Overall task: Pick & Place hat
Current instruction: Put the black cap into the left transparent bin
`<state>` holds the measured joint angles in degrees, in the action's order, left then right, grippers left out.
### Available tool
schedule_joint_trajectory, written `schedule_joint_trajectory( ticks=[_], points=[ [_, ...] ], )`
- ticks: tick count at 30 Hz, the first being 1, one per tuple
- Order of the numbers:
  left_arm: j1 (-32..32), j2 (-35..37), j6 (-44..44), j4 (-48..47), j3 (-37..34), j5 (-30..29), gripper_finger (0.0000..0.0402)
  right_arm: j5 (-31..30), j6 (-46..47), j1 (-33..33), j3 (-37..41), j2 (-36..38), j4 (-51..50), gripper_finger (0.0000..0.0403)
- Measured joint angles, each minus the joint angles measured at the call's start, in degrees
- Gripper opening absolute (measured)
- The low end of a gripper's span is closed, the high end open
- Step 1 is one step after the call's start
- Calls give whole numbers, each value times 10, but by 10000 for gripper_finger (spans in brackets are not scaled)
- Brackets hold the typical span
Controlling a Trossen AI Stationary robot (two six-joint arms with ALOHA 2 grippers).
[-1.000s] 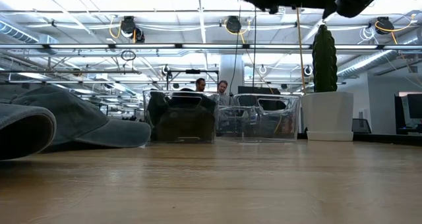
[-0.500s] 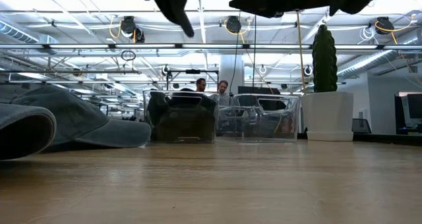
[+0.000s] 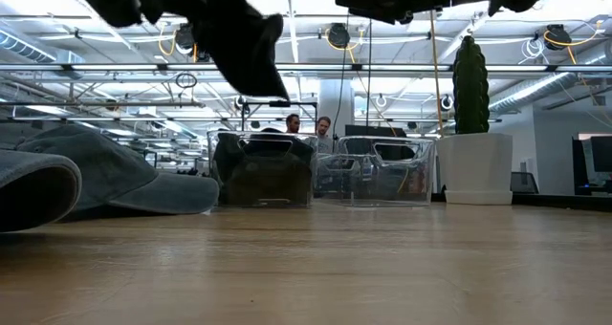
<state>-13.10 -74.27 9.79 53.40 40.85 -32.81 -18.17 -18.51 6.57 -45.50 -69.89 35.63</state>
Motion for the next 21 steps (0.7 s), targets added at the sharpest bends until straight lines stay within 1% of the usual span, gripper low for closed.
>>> schedule_joint_trajectory(
  ticks=[2, 5, 11, 15, 17, 21],
  points=[
    [-3, -15, 9, 16, -14, -33, 10, 0, 0, 0, 0, 0, -1, 330],
    [-6, -40, 7, 10, -26, -76, 10, 0, 1, 0, 0, 0, -2, 329],
    [-7, -107, 54, 54, -25, -83, 10, 0, 13, 0, 0, 0, -4, 329],
    [-7, -151, 70, 111, -25, -91, 10, 0, 13, 0, 0, 0, -4, 329],
    [-7, -167, 89, 121, -25, -94, 10, 0, 13, 0, 0, 0, -4, 329],
    [-7, -197, 97, 138, -25, -143, 10, 0, 13, 0, 0, 0, -4, 329]
  ],
)
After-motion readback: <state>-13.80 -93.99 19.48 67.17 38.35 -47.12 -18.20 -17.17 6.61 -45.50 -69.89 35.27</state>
